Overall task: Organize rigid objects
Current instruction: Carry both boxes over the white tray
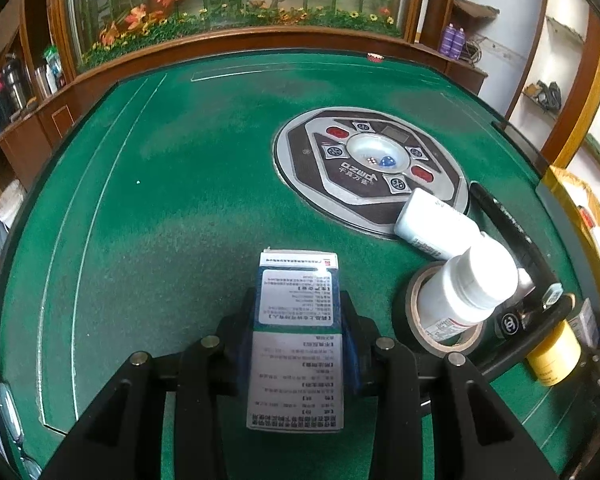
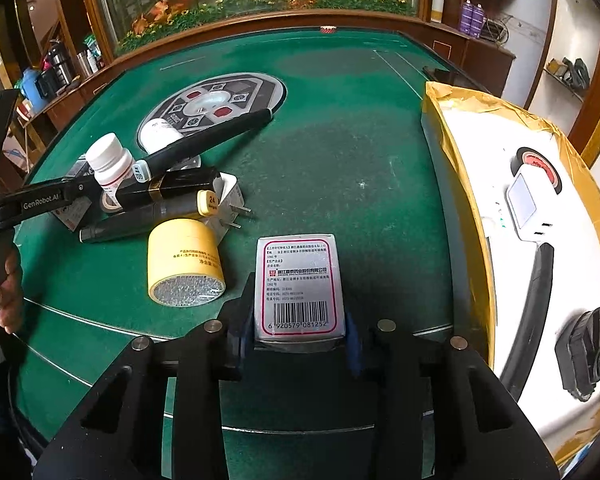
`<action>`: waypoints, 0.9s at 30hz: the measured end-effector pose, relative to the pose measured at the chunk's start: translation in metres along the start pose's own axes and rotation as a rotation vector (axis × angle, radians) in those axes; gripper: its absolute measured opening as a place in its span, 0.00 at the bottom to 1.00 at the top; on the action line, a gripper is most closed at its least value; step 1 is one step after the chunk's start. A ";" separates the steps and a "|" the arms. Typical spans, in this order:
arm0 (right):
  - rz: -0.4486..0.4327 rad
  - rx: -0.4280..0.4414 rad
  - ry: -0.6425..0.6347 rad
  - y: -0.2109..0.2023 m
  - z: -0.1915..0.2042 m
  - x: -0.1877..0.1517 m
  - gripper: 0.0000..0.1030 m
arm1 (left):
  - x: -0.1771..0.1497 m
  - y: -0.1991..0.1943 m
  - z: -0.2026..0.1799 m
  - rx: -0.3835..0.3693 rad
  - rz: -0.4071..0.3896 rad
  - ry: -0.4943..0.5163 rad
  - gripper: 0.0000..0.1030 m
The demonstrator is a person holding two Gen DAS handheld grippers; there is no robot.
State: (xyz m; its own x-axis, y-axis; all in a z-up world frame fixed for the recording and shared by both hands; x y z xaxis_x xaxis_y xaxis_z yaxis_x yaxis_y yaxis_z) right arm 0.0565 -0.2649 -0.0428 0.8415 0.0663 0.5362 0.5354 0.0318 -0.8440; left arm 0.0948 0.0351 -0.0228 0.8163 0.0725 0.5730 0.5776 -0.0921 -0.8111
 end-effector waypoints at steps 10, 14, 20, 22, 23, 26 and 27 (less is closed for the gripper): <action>-0.090 0.072 0.059 -0.027 -0.006 0.001 0.33 | 0.011 -0.022 0.009 -0.053 -0.109 -0.074 0.33; -0.124 0.089 0.067 -0.039 -0.006 0.004 0.33 | 0.016 -0.036 0.002 -0.093 -0.168 -0.063 0.33; -0.165 0.122 0.094 -0.054 -0.018 0.005 0.33 | 0.021 -0.055 -0.023 -0.162 -0.205 -0.042 0.33; -0.182 0.128 0.118 -0.061 -0.031 0.007 0.33 | 0.022 -0.061 -0.039 -0.207 -0.206 -0.031 0.33; -0.190 0.125 0.129 -0.065 -0.038 0.008 0.33 | 0.023 -0.063 -0.048 -0.229 -0.203 -0.026 0.33; -0.221 0.110 0.174 -0.075 -0.061 0.009 0.33 | 0.028 -0.067 -0.087 -0.316 -0.189 0.019 0.33; -0.231 0.105 0.193 -0.079 -0.070 0.009 0.33 | 0.029 -0.069 -0.100 -0.345 -0.181 0.033 0.33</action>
Point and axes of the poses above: each gripper's, at about its wrist camera, not at the fingertips, and y roughly the way its jaws point, z to its left, x to its top, the point moved 5 cm from there along y, roughly the way its jaws point, and after that the axes turned 6 degrees about -x, right-handed, at the moved point
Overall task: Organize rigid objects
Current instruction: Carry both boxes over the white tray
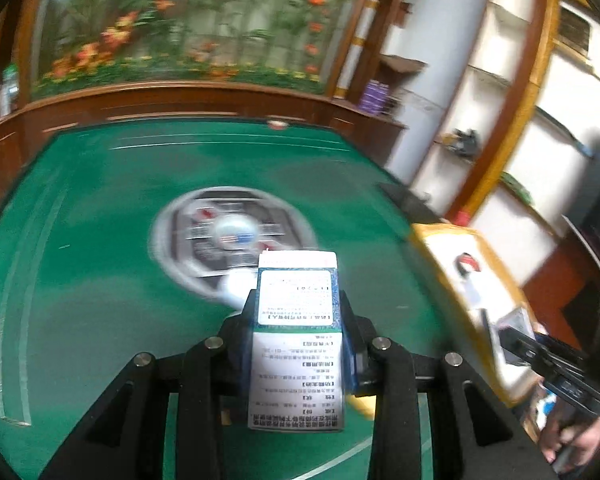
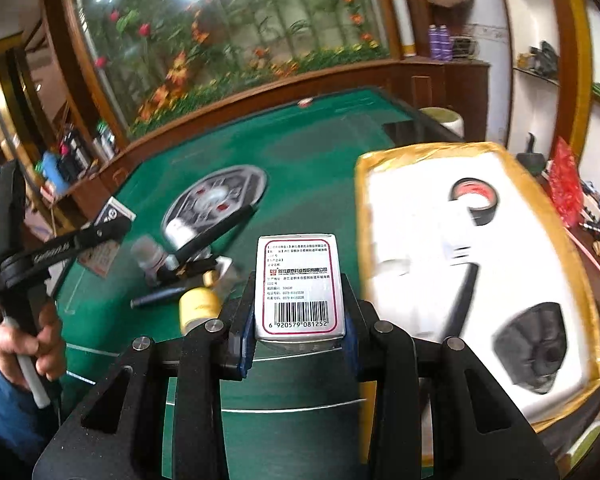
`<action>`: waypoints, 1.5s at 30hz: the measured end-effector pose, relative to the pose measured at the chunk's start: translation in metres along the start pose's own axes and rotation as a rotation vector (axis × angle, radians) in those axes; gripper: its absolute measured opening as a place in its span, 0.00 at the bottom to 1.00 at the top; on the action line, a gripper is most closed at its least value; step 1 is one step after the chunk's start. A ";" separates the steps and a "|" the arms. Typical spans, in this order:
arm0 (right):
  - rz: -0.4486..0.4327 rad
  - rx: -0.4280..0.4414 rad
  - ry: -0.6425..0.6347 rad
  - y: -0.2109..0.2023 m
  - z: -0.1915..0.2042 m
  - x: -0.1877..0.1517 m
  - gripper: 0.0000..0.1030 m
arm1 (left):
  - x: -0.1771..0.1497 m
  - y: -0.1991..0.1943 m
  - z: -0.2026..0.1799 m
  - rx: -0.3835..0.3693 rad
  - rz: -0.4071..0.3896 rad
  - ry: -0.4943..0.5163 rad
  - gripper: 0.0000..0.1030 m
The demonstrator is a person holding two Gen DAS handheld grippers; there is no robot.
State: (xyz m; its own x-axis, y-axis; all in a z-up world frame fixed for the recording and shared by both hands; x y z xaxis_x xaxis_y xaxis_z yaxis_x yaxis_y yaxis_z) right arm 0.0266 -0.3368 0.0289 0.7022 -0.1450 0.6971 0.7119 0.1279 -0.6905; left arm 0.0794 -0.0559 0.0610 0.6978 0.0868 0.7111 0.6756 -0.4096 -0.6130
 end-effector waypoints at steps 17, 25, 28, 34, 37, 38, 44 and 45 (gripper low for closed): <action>-0.022 -0.182 0.136 -0.014 -0.117 0.016 0.33 | 0.012 0.116 -0.169 -0.277 0.232 0.086 0.34; 0.126 -0.255 0.110 0.021 -0.153 0.028 0.33 | 0.005 0.171 -0.187 -0.207 0.335 0.129 0.34; 0.159 -0.270 0.098 0.031 -0.157 0.029 0.33 | 0.002 0.181 -0.182 -0.178 0.348 0.120 0.34; 0.213 -0.256 0.093 0.047 -0.159 0.023 0.33 | 0.004 0.184 -0.184 -0.163 0.334 0.130 0.34; 0.231 -0.257 0.091 0.049 -0.159 0.022 0.33 | 0.006 0.190 -0.186 -0.165 0.333 0.133 0.34; 0.228 -0.257 0.093 0.048 -0.159 0.023 0.33 | 0.007 0.192 -0.187 -0.164 0.334 0.130 0.34; 0.224 -0.284 0.080 0.046 -0.160 0.025 0.34 | 0.013 0.201 -0.182 -0.165 0.325 0.090 0.34; 0.216 -0.303 0.074 0.044 -0.161 0.025 0.34 | 0.014 0.201 -0.181 -0.171 0.325 0.081 0.36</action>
Point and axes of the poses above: each gripper's, at about its wrist camera, not at the fingertips, and y roughly the way its jaws point, z to its left, x to its top, the point moved 5 cm from there along y, roughly the way its jaws point, and after that the axes turned 6 degrees about -x, right-handed, at the moved point
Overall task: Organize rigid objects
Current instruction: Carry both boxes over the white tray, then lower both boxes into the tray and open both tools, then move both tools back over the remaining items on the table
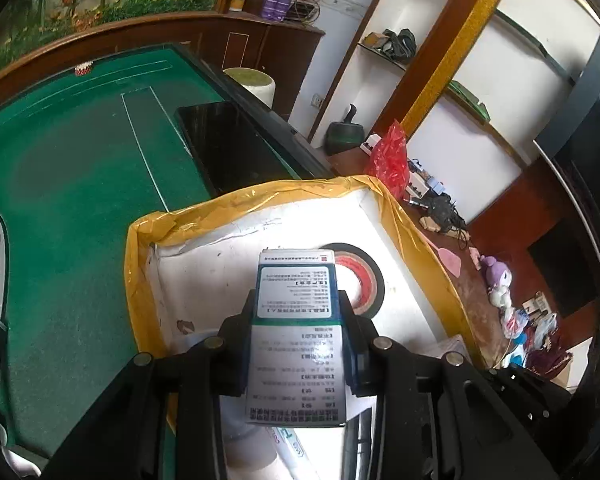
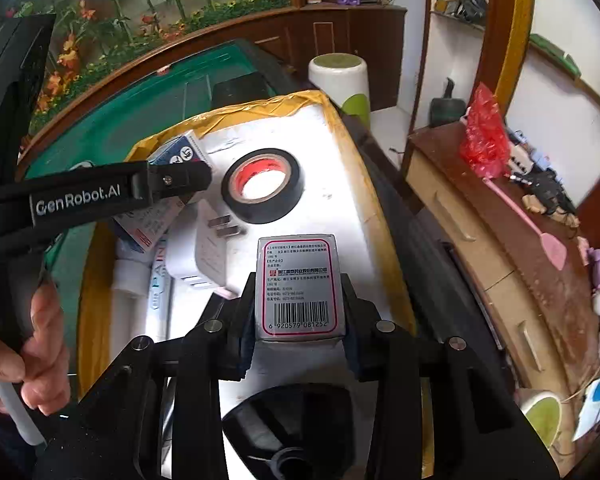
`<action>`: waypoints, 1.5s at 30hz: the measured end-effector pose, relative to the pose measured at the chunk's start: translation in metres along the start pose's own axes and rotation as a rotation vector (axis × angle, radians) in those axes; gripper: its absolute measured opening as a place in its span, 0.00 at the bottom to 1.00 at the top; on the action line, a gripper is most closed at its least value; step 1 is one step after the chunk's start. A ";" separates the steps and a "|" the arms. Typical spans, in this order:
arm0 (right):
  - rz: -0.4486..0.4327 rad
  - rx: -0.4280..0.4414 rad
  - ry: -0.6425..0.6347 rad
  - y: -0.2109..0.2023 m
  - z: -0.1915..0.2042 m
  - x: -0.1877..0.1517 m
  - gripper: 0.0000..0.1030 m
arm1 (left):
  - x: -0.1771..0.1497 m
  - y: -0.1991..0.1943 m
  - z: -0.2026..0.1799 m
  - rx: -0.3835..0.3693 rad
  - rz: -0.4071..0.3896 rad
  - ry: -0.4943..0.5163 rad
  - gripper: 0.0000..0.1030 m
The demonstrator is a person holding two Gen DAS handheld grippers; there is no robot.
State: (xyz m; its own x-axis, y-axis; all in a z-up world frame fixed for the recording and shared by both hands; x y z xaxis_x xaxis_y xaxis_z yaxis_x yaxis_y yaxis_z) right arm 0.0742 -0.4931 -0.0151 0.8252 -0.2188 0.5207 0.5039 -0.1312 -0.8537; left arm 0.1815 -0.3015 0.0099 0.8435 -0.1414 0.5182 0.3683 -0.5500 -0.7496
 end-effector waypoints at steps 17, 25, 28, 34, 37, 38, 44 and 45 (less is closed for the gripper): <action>-0.086 0.021 0.034 -0.031 0.003 0.000 0.56 | 0.007 -0.040 -0.010 -0.118 -0.078 -0.052 0.68; -0.122 0.095 0.079 -0.056 0.015 -0.013 0.57 | -0.021 -0.076 -0.002 -0.161 -0.088 -0.031 0.68; -0.134 0.125 0.062 -0.064 0.028 -0.019 0.57 | -0.035 -0.094 0.004 -0.157 -0.099 -0.017 0.68; -0.135 0.203 -0.008 -0.075 0.075 -0.031 0.57 | -0.061 -0.134 0.023 -0.133 -0.140 0.023 0.68; -0.127 0.236 -0.062 -0.078 0.101 -0.038 0.57 | -0.074 -0.155 0.039 -0.104 -0.167 0.032 0.68; -0.124 0.245 -0.081 -0.078 0.109 -0.041 0.57 | -0.079 -0.161 0.045 -0.096 -0.175 0.029 0.68; -0.089 0.276 -0.174 -0.073 0.145 -0.059 0.57 | -0.108 -0.201 0.111 0.059 -0.236 -0.022 0.68; -0.084 0.278 -0.188 -0.072 0.150 -0.062 0.57 | -0.111 -0.206 0.121 0.100 -0.244 -0.023 0.68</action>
Point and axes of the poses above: each gripper's, at about its wrist camera, not at the fingertips, and y roughly the way its jaws point, z to its left, x to its top, the point moved 5 cm from there along y, roughly the way its jaws point, and after that the axes turned 6 degrees about -x, right-handed, at the moved point
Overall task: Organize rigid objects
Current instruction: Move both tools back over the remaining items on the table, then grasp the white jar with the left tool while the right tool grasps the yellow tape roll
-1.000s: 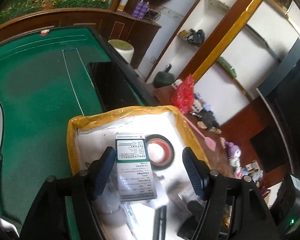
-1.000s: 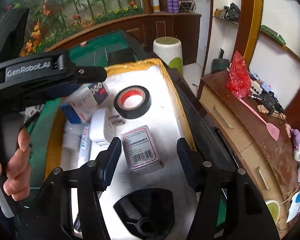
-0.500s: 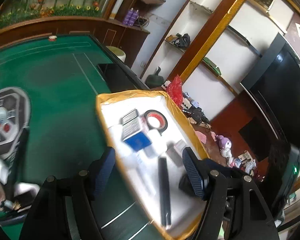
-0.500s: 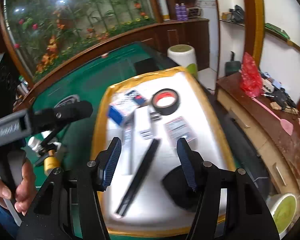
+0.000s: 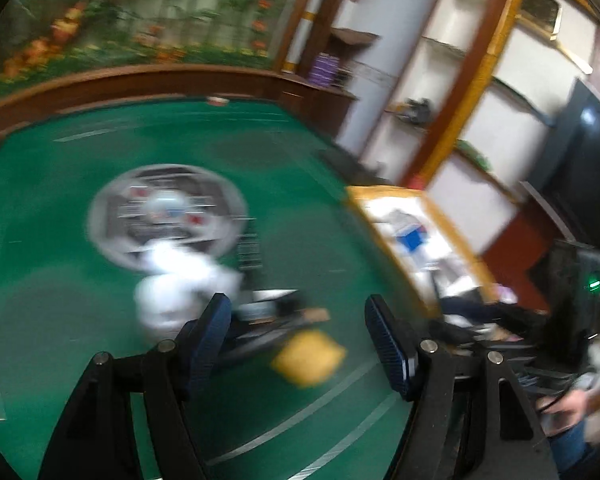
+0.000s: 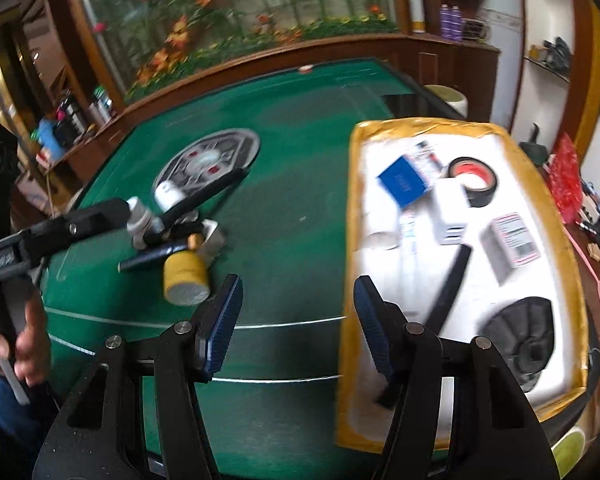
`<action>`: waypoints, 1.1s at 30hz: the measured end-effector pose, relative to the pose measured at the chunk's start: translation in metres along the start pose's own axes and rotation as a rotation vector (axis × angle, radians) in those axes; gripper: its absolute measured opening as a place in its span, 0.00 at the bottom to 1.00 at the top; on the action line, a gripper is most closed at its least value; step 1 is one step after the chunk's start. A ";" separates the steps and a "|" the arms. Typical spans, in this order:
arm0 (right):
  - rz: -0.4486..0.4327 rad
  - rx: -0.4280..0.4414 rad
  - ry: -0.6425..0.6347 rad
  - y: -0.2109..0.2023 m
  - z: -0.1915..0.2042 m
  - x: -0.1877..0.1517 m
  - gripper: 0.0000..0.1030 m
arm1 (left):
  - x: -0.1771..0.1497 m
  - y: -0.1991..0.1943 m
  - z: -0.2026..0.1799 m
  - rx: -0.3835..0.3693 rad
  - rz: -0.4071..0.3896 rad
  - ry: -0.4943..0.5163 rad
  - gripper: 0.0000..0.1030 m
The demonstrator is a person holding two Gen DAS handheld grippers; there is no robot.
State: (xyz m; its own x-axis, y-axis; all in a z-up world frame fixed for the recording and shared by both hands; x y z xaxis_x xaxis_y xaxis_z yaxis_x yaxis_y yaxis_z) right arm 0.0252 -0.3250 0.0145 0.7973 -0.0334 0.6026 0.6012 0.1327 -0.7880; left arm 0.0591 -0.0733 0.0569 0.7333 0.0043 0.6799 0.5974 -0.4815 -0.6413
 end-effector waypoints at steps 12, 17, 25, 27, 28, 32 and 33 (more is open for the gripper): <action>0.029 0.035 -0.052 0.014 0.032 -0.004 0.57 | -0.006 0.038 0.063 0.167 0.022 -0.015 0.62; 0.046 0.055 -0.062 0.020 0.039 -0.006 0.57 | -0.005 0.040 0.075 0.129 0.015 -0.045 0.34; 0.051 0.100 -0.180 0.036 0.075 -0.006 0.57 | 0.009 -0.008 0.065 -0.034 -0.092 -0.094 0.34; 0.061 0.100 -0.207 0.043 0.085 -0.003 0.57 | 0.011 -0.016 0.064 -0.070 -0.105 -0.100 0.34; 0.062 0.102 -0.213 0.044 0.088 -0.002 0.57 | 0.012 -0.021 0.064 -0.090 -0.117 -0.108 0.34; 0.090 0.088 -0.233 0.064 0.102 0.002 0.57 | 0.013 -0.020 0.066 -0.114 -0.114 -0.122 0.34; 0.095 0.094 -0.235 0.068 0.105 0.002 0.57 | 0.012 -0.020 0.067 -0.112 -0.109 -0.121 0.34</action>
State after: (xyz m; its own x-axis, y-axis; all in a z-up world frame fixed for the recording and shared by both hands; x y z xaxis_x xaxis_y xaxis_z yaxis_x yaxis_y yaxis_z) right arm 0.0621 -0.2124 -0.0245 0.8090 0.2131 0.5478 0.5078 0.2161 -0.8340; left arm 0.0781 -0.0055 0.0542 0.7039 0.1641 0.6911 0.6407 -0.5668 -0.5179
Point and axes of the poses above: each gripper's, at about its wrist camera, not at the fingertips, and y roughly the way its jaws point, z to its left, x to its top, the point moved 5 cm from there along y, roughly the way its jaws point, and after that the axes turned 6 degrees about -x, right-handed, at the moved point
